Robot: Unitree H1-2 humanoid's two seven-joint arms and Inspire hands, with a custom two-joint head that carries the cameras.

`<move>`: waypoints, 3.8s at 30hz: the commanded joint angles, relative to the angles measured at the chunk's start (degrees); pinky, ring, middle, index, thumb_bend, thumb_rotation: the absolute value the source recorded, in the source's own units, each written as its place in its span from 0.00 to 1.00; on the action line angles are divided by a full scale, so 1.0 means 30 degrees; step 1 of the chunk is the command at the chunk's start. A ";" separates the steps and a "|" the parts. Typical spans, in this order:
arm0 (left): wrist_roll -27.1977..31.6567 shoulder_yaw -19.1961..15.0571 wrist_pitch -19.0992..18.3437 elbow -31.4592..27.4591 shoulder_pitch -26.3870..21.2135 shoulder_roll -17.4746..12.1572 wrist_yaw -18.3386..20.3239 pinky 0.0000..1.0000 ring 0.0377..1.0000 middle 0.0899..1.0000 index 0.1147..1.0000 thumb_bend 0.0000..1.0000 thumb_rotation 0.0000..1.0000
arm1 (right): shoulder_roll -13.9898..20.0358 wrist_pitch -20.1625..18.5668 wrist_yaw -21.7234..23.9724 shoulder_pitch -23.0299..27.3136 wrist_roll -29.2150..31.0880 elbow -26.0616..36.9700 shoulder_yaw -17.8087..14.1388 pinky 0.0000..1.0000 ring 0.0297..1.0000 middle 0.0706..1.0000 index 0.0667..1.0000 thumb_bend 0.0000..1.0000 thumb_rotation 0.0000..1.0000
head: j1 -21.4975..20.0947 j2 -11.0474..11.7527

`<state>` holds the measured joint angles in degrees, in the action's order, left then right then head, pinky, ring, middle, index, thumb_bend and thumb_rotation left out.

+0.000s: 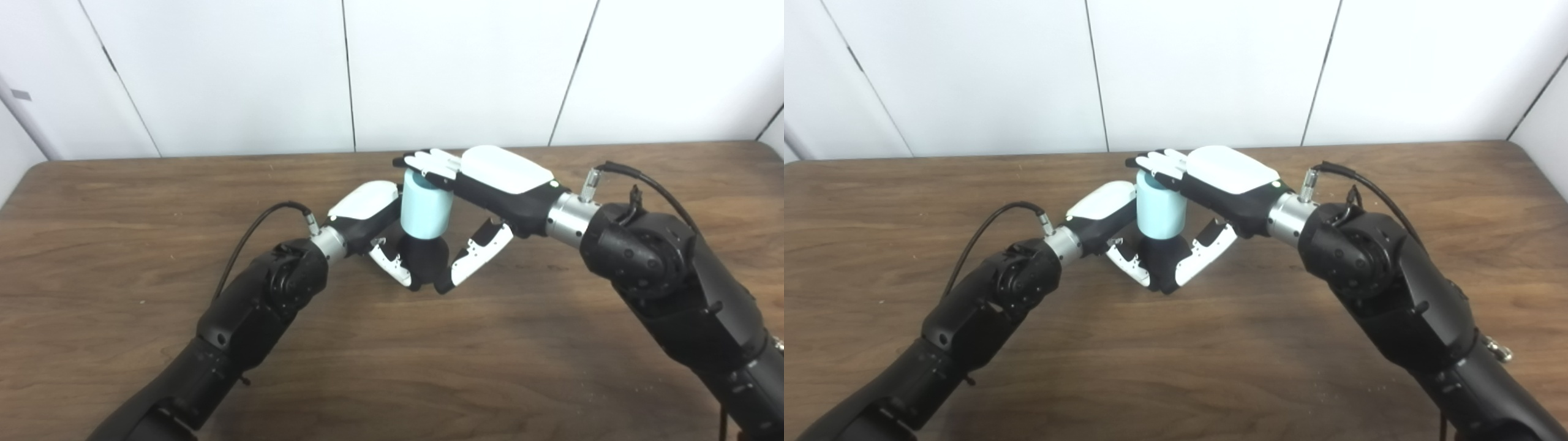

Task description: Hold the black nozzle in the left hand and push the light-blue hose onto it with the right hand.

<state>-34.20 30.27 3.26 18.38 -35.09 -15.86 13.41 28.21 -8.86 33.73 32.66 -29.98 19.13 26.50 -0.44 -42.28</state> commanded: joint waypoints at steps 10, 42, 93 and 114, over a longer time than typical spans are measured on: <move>-0.1108 0.0125 -0.1167 0.0883 0.0323 -0.0792 0.0793 1.00 0.59 0.42 0.43 0.53 0.00 | 0.0763 0.3391 0.0863 -0.0574 0.0334 -0.1105 0.0954 0.93 0.95 0.95 0.92 0.80 0.53 | -0.0024 -0.0025; -0.1222 0.0218 -0.1074 0.1008 0.0397 -0.0709 0.0662 1.00 0.60 0.43 0.42 0.53 0.00 | -0.1368 0.0342 -0.0153 -0.1077 -0.0809 -0.0287 -0.2061 0.90 0.94 0.99 0.98 0.75 0.47 | -0.0070 0.0065; -0.1114 0.0050 -0.1015 0.1095 0.0241 -0.0776 0.0600 1.00 0.59 0.42 0.43 0.53 0.00 | -0.4699 -0.2067 -0.6066 -0.4897 0.4344 -0.1185 -0.8233 0.52 0.68 0.75 0.77 0.75 0.00 | 0.0184 0.0280; -0.0901 -0.0904 -0.0732 0.0066 0.0738 -0.0839 0.0037 1.00 0.97 0.95 0.95 1.00 0.22 | -0.5872 -0.0623 -0.8141 -0.5556 0.5922 -0.1338 -0.8329 0.50 0.67 0.76 0.77 0.77 0.04 | 0.0267 0.0194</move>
<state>-34.10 28.19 3.60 17.49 -33.50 -15.70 12.92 9.99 -12.88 9.71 14.64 -12.93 13.56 1.78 0.35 -41.66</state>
